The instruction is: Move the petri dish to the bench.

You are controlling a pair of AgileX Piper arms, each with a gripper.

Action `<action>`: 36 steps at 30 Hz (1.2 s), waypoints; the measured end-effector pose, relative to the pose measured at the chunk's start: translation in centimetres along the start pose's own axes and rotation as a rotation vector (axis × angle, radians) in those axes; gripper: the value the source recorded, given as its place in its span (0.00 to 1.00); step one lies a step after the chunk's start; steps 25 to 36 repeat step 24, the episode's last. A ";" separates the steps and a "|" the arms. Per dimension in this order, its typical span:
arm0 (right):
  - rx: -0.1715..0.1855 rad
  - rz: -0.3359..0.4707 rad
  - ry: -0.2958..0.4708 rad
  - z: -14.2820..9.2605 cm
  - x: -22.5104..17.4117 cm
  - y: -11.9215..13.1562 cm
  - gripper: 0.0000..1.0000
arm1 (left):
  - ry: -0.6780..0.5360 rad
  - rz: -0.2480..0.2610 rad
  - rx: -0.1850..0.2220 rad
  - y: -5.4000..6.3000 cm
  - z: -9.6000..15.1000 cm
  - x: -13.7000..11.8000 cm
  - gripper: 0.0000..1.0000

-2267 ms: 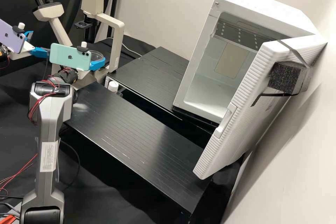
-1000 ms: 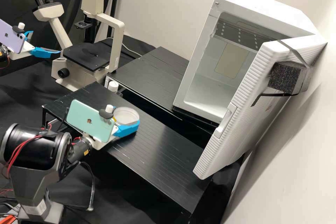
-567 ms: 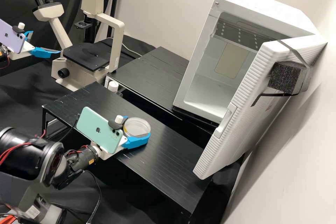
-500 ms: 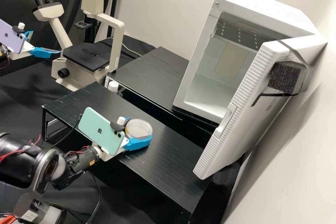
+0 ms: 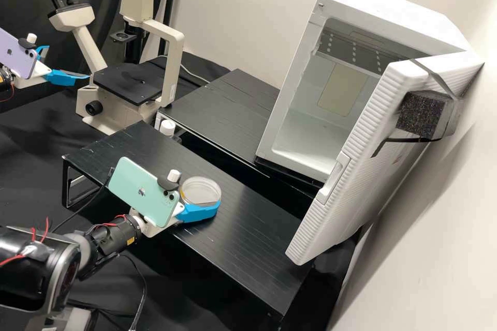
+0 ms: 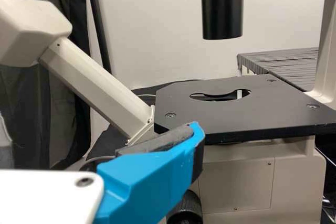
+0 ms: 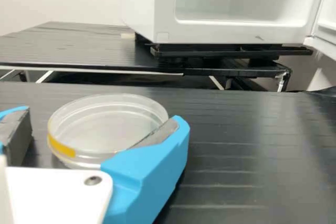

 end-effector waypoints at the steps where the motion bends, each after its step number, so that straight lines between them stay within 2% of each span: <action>1: 0.001 -0.001 -0.002 -0.1 -0.1 -0.1 1.00 | 0.000 0.000 0.000 0.0 0.0 0.0 1.00; 5: 0.003 0.030 0.001 -0.7 -0.7 -0.4 1.00 | 0.000 0.000 0.000 0.0 0.0 0.0 1.00; 7: -0.011 0.050 0.004 -0.9 -1.1 -0.3 1.00 | 0.000 0.000 0.000 0.0 0.0 0.0 1.00; 13: -0.030 0.125 0.009 -1.1 -2.0 1.2 1.00 | 0.000 0.000 0.000 0.0 0.0 0.0 1.00; 15: -0.017 0.166 0.021 -1.1 -2.4 2.1 1.00 | 0.000 0.000 0.000 0.0 0.0 0.0 1.00; 21: 0.029 0.194 0.065 -1.4 -2.9 2.7 1.00 | 0.000 0.000 0.000 0.0 0.0 0.0 1.00; 24: 0.096 0.182 0.110 -1.8 -2.8 2.6 1.00 | 0.000 0.000 0.000 0.0 0.0 0.0 1.00; 36: 0.096 0.182 0.110 -1.8 -2.8 2.6 1.00 | 0.000 0.000 0.000 0.0 0.0 0.0 1.00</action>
